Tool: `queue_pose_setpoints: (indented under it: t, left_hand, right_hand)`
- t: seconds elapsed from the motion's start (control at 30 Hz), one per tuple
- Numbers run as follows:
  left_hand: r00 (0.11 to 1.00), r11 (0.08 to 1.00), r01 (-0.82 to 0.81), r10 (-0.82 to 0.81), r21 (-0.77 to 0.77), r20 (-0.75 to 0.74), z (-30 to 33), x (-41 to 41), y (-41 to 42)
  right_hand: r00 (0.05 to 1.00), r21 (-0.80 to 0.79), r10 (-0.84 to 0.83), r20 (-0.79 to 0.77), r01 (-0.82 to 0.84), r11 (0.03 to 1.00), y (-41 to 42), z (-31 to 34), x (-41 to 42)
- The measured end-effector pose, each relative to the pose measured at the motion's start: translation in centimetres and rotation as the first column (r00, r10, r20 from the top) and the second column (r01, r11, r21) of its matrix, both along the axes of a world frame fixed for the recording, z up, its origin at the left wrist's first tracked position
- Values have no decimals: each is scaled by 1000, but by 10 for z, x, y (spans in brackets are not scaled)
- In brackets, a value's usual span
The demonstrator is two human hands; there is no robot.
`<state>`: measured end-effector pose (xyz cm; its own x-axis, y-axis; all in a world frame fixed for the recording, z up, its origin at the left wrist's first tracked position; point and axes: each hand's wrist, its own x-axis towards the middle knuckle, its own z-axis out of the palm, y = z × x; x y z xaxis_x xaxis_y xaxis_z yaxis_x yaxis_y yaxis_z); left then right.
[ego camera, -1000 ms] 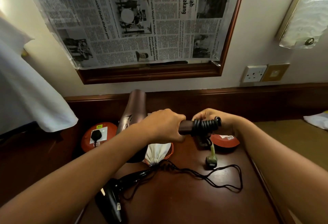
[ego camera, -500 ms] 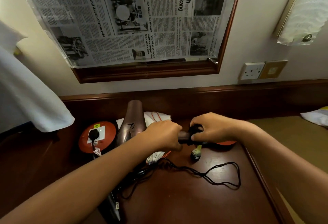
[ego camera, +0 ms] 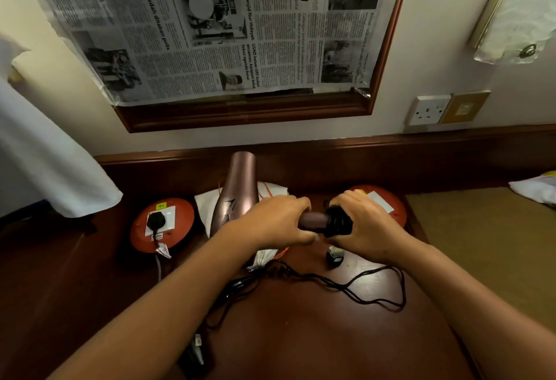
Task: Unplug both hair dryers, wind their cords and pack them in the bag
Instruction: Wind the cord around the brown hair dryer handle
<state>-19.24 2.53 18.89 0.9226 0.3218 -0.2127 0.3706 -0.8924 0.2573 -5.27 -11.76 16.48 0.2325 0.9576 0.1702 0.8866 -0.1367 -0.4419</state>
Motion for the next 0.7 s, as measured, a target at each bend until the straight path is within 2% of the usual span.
queue_pose_setpoints:
  t: [0.07,0.13,0.23,0.3,0.4,0.47,0.6,0.63,0.7]
  left_hand:
    - [994,999,-50,52,-19,100,-3,-10,3]
    - [958,994,-105,100,4,269,-9,-23,7]
    - [843,967,-254,236,-28,483,-21,-44,12]
    - [756,917,-380,381,-118,532,-30,-58,15]
    - [615,799,-509,598,-320,514,-37,-79,20]
    - [553,700,-541,714,-466,430,-39,-87,23]
    - [484,434,-434,851,-790,202,-40,-90,26]
    - [484,388,-403,859,-829,167,-40,-90,25]
    - [489,360,-377,860,-854,147,-39,-90,25]
  right_hand:
    - [1000,10,-26,-16,26,1000,-3,-3,2]
    - [999,10,-46,-25,46,999,-6,-6,4]
    - [997,8,-59,-41,59,998,-10,-11,5]
    - [996,4,-61,-58,62,998,-11,-14,4]
    - [994,-4,-67,-83,67,998,-12,-16,2]
    - [993,0,-70,-96,71,997,-10,-16,0]
    - [992,3,-68,-107,69,998,-4,-16,-6]
    - [991,-1,-68,-111,69,998,-2,-17,-7]
    - [991,-18,-68,-113,67,998,1,-18,-9]
